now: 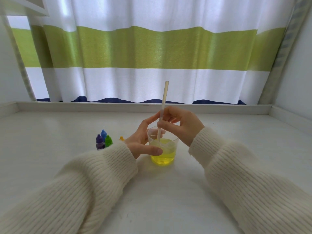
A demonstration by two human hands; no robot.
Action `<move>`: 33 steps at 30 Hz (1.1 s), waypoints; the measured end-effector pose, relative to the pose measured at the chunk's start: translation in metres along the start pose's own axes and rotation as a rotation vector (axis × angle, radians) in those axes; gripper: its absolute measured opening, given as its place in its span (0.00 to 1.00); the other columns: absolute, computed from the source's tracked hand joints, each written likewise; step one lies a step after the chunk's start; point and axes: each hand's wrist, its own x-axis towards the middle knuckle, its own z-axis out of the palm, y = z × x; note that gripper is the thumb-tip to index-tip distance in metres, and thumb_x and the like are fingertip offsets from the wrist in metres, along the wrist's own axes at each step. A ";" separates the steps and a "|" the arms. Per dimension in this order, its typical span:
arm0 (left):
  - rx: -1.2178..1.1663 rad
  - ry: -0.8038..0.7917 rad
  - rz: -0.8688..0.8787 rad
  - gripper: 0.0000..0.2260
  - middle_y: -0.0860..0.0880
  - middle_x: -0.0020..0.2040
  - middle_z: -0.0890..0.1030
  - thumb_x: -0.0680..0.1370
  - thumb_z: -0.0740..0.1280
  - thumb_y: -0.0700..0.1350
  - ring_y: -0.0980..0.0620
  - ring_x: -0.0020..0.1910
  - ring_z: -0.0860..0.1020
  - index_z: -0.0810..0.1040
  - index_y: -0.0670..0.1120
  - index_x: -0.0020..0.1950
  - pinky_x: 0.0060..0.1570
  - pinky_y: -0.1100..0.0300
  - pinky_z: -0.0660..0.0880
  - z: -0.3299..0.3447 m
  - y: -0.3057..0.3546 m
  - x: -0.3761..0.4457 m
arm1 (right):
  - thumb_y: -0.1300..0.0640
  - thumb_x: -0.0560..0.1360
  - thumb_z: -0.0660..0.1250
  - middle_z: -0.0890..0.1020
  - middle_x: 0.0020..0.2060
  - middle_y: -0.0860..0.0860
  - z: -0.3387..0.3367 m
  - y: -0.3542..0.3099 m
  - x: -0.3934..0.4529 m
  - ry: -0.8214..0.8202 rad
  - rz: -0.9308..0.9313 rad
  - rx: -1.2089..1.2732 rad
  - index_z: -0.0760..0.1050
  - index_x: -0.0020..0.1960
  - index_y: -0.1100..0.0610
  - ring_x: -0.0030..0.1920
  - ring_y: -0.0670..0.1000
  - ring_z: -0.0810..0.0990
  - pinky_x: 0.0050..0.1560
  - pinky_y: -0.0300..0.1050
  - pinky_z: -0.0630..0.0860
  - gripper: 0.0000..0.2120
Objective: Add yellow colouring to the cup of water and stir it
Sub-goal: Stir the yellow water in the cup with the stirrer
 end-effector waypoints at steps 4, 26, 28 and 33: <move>0.000 0.010 -0.011 0.39 0.59 0.55 0.76 0.59 0.77 0.39 0.65 0.53 0.75 0.63 0.78 0.51 0.43 0.66 0.75 0.001 0.001 0.000 | 0.54 0.72 0.67 0.78 0.36 0.38 0.000 0.004 0.002 0.024 -0.011 -0.049 0.73 0.45 0.44 0.40 0.36 0.76 0.47 0.32 0.71 0.06; -0.024 0.047 -0.044 0.40 0.59 0.54 0.75 0.59 0.75 0.37 0.61 0.55 0.74 0.61 0.71 0.55 0.49 0.61 0.75 0.002 0.001 -0.001 | 0.58 0.71 0.65 0.79 0.37 0.48 -0.005 -0.001 -0.002 0.037 0.039 -0.097 0.75 0.43 0.51 0.40 0.46 0.78 0.46 0.38 0.76 0.04; -0.022 0.050 -0.038 0.40 0.58 0.55 0.75 0.59 0.75 0.37 0.59 0.56 0.74 0.61 0.71 0.55 0.51 0.59 0.75 0.002 0.001 0.000 | 0.59 0.71 0.65 0.80 0.38 0.49 -0.004 -0.004 -0.003 0.026 0.043 -0.053 0.75 0.44 0.52 0.41 0.46 0.78 0.46 0.36 0.74 0.04; -0.005 0.014 -0.014 0.39 0.63 0.51 0.79 0.61 0.74 0.35 0.63 0.53 0.76 0.64 0.76 0.52 0.43 0.65 0.76 0.000 -0.002 0.000 | 0.58 0.71 0.67 0.81 0.40 0.49 -0.003 -0.007 -0.003 -0.004 0.061 0.016 0.77 0.47 0.54 0.43 0.48 0.79 0.51 0.41 0.75 0.05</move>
